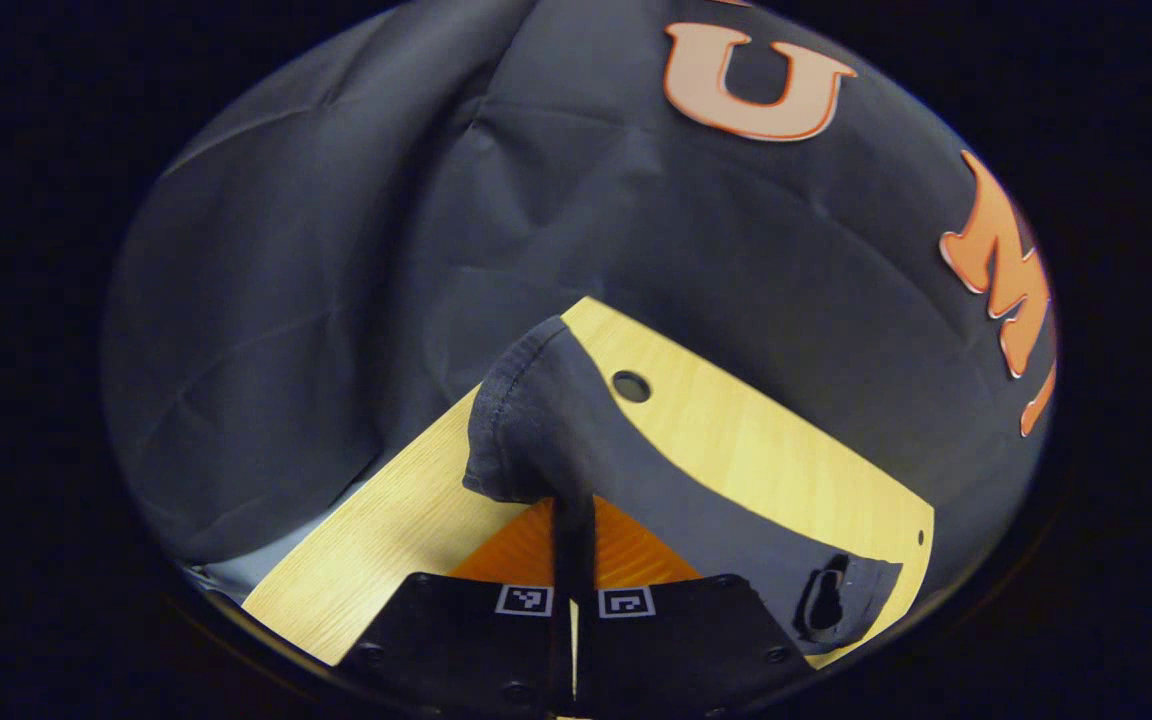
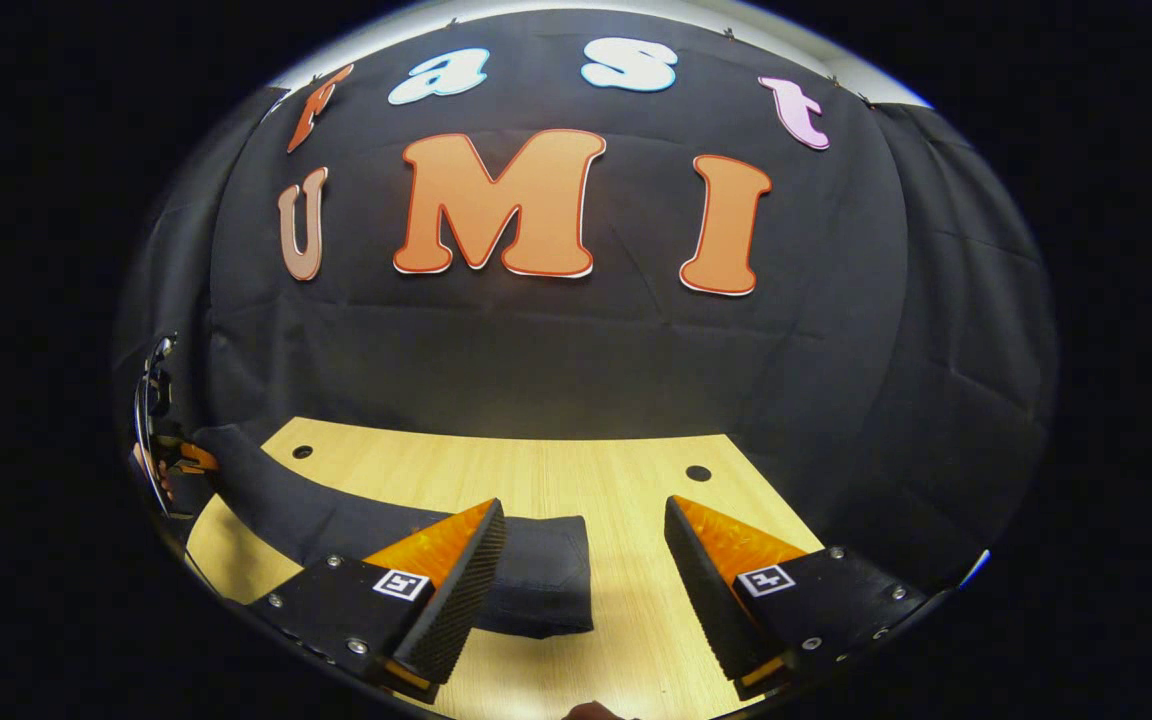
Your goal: Grasp the waist and the cuffs of the jeans and fold them to make the two legs overlap; first hold the waist and fold one-third of the jeans toward the cuffs, then hold the cuffs and fold the remaining one-third in the same direction to finish folding.
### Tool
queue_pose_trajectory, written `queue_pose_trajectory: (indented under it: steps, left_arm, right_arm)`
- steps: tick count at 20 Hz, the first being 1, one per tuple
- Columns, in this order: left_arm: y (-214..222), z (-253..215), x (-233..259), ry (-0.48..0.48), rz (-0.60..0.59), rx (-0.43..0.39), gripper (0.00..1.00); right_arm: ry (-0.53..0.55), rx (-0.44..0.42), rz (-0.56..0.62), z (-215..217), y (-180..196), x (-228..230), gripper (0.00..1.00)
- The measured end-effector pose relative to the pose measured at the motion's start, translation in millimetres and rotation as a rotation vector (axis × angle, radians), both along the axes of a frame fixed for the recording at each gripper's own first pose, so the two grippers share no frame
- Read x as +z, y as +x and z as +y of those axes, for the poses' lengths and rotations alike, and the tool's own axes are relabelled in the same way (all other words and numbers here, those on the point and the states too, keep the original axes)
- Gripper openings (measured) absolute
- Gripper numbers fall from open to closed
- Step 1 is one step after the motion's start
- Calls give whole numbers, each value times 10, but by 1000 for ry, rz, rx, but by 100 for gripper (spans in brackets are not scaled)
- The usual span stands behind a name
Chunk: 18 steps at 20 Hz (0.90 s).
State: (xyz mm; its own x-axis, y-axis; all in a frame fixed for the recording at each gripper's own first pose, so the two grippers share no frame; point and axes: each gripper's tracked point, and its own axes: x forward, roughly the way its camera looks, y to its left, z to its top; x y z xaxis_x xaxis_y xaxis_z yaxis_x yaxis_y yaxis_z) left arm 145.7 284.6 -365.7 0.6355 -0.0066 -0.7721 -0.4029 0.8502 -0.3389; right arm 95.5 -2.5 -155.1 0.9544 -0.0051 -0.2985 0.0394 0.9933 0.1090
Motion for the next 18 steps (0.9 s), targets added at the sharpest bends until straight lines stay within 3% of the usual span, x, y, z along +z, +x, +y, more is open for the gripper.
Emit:
queue_pose_trajectory:
  steps: [7,8,18]
  left_arm:
    - [-7,-368,637,-21,-115,-42,2]
    - [-9,-430,701,-21,-128,-44,2]
    - [65,-1607,1509,-23,-255,-206,2]
  right_arm:
    - [-3,49,-26,11,156,-10,100]
    - [-3,53,-35,10,178,-2,96]
    - [0,78,-48,-275,272,-126,96]
